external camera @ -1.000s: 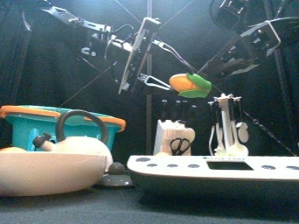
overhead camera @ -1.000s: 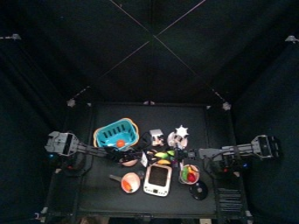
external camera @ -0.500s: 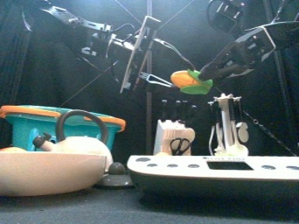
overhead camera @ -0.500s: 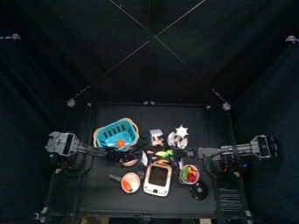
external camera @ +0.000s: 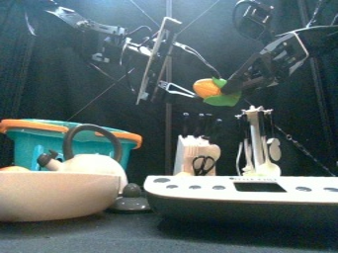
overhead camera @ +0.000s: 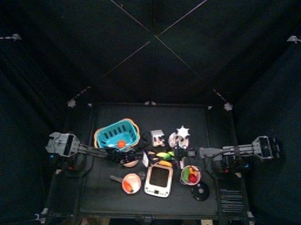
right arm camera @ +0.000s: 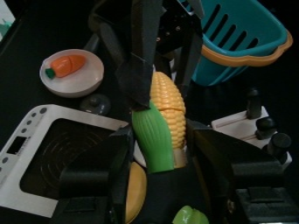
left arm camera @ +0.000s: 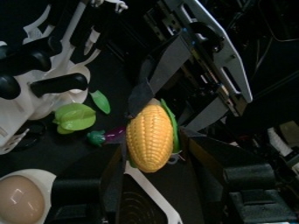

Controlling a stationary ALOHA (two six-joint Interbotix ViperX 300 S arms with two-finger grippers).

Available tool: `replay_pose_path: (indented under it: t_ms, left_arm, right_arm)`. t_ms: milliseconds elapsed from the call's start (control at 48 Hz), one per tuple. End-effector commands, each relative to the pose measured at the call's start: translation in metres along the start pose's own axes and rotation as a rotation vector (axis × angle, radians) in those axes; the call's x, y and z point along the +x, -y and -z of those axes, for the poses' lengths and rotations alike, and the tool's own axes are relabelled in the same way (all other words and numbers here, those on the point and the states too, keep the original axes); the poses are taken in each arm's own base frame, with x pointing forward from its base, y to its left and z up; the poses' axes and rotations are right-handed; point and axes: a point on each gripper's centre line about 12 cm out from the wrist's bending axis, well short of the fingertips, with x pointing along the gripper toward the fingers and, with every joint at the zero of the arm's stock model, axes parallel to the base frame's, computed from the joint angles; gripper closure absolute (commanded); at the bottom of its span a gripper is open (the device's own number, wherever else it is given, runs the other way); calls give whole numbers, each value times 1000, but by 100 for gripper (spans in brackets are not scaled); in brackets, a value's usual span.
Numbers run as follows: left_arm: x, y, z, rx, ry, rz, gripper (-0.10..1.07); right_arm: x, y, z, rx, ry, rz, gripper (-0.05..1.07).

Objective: Regrasp corn

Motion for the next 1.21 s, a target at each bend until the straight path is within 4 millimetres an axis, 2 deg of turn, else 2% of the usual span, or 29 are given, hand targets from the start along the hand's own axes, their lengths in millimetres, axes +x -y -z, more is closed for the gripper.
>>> replay_pose_path:
  t_ms: [0,229,354,604,938,1188]
  left_arm:
    - [-1,5,-12,32,49,31,36]
    - [-9,3,-11,112,64,63,17]
    - [-13,2,-10,155,76,82,11]
    - [-16,-4,-5,195,71,85,11]
    - [-22,10,13,550,19,258,10]
    - [-17,6,17,621,19,258,10]
  right_arm:
    - [-2,0,-6,10,20,0,42]
    - [-2,-2,-5,11,7,-5,42]
    - [-2,-2,-4,13,-2,-6,42]
    - [-4,-3,-4,18,0,-5,42]
    - [-8,-2,-6,47,14,0,42]
    - [-8,-3,-5,64,11,-2,42]
